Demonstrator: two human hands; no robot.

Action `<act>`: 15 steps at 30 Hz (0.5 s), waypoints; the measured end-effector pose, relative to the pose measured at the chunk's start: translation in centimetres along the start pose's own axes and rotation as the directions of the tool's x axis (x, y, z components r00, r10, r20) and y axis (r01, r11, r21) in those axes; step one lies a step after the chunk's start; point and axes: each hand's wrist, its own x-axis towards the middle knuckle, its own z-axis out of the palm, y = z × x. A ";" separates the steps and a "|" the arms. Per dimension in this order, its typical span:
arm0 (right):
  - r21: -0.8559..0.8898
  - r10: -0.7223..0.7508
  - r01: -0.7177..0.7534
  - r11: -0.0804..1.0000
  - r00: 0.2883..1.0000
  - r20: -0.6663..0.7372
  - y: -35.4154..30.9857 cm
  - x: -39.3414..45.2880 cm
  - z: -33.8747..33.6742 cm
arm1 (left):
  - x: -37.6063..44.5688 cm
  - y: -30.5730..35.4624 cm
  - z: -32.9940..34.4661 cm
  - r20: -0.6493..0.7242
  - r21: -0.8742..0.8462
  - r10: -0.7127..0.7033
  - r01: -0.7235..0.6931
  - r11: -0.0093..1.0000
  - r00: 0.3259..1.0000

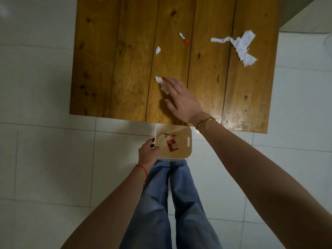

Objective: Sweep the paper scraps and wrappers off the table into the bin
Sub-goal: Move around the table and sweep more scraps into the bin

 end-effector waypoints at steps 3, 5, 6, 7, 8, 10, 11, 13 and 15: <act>0.001 -0.018 0.018 1.000 0.996 0.085 -0.6 0.1 1.4 | 0.1 -0.1 -0.6 -0.004 -0.013 -0.006 0.006 1.000 1.000; 0.008 -0.042 0.041 0.999 0.994 0.099 -0.9 -1.6 2.3 | 0.0 0.0 -1.1 -0.010 0.001 -0.004 0.004 1.000 1.000; 0.006 -0.060 0.060 0.998 0.992 0.110 -1.0 -2.8 2.7 | 0.0 0.0 -1.3 -0.016 0.005 -0.003 0.003 1.000 1.000; 0.002 -0.083 0.084 0.996 0.987 0.135 -1.3 -4.1 3.1 | 0.0 -0.1 -1.5 -0.022 0.005 -0.003 0.003 1.000 1.000; 0.006 -0.114 0.115 0.993 0.979 0.171 -1.6 -5.5 3.5 | 0.0 -0.1 -1.7 -0.024 0.000 -0.006 0.006 1.000 1.000; 0.045 -0.186 0.181 0.982 0.950 0.249 -2.2 -8.3 4.2 | 0.0 -0.2 -1.8 -0.027 -0.007 -0.012 0.012 1.000 1.000; 0.070 -0.216 0.204 0.976 0.934 0.286 -2.6 -9.6 4.6 | 0.0 -0.2 -1.9 -0.029 -0.007 -0.011 0.010 1.000 1.000; 0.134 -0.256 0.225 0.965 0.916 0.307 -3.0 -11.3 4.9 | 0.0 -0.1 -1.8 -0.033 -0.008 -0.009 0.008 1.000 0.999; 0.169 -0.225 0.185 0.968 0.940 0.257 -2.9 -11.4 4.5 | 0.0 -0.1 -1.8 -0.028 -0.002 -0.007 0.007 1.000 1.000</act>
